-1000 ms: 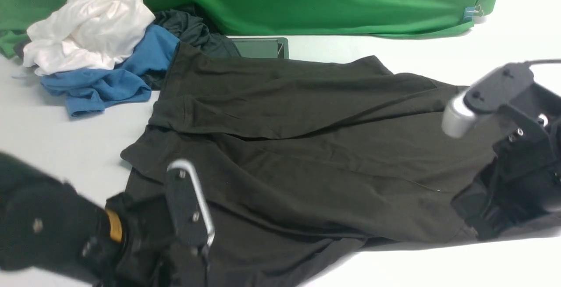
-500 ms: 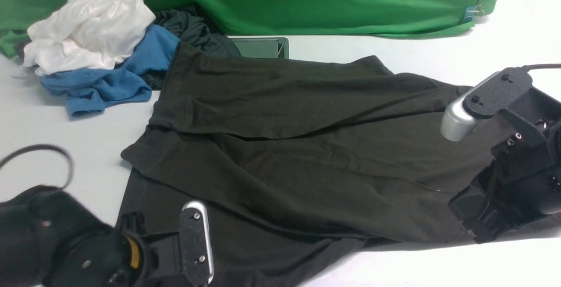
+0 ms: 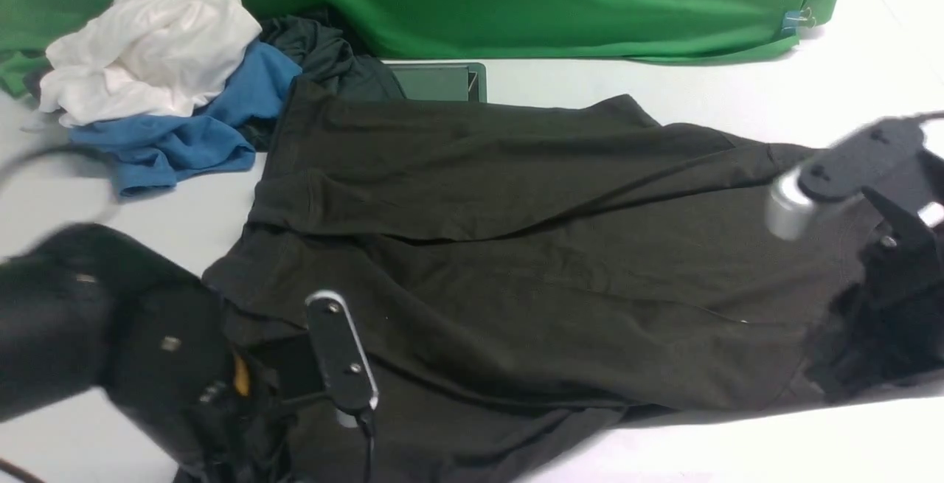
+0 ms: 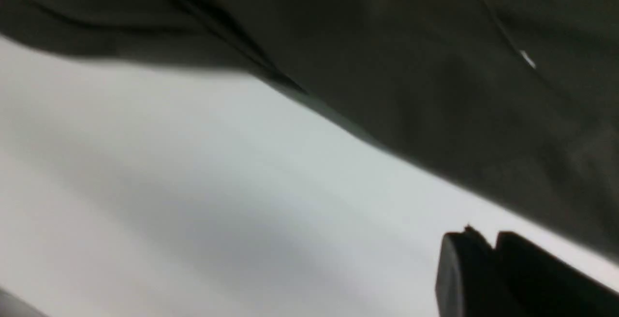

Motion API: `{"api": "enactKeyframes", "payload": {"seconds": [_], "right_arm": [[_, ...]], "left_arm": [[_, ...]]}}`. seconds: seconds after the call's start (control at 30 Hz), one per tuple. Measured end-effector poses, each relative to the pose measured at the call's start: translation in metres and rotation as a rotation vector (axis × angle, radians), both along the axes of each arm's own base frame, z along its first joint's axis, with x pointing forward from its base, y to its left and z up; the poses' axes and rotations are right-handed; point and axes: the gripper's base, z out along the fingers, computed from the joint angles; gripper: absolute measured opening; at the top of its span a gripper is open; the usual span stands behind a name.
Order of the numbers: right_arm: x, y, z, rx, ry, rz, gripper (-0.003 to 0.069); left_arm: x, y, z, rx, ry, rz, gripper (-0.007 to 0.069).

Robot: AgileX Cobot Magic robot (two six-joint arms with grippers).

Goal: Fold a long-sleeved shirt on a white desktop.
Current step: 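Grasp the near edge of the shirt at its hem and shoulder corners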

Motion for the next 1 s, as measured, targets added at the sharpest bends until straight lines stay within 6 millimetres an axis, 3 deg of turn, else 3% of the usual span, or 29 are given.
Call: {"api": "enactKeyframes", "payload": {"seconds": [0.1,0.23,0.37,0.5,0.6,0.7,0.9,1.0], "right_arm": [[-0.005,-0.008,-0.015,-0.078,0.03,-0.003,0.018],[-0.012,-0.022,-0.049,-0.199,0.081,0.012,0.0381],[0.003,-0.039,-0.066,-0.182,0.103,-0.221,0.0519],[0.013,-0.059,-0.072,-0.145,0.11,-0.456,0.0541],[0.022,-0.086,-0.073,-0.027,0.072,-0.704,0.0547],[0.026,-0.099,-0.074,0.077,0.058,-0.819,0.0552],[0.031,-0.122,-0.089,0.107,0.104,-0.944,0.0587],[0.035,-0.121,-0.098,0.117,0.132,-0.946,0.0587]], "left_arm": [[-0.009,0.004,0.012,-0.009,-0.009,0.003,0.0035],[-0.022,0.011,0.03,-0.031,-0.042,0.004,0.0035],[-0.028,0.015,0.043,-0.076,-0.123,0.004,0.0035],[-0.03,0.015,0.047,-0.099,-0.155,0.009,0.0035],[-0.031,0.015,0.049,-0.111,-0.157,0.023,0.0035],[-0.032,0.015,0.049,-0.116,-0.154,0.029,0.0035],[-0.032,0.015,0.049,-0.122,-0.151,0.039,0.0035],[-0.032,0.014,0.049,-0.124,-0.151,0.043,0.0035]]}}
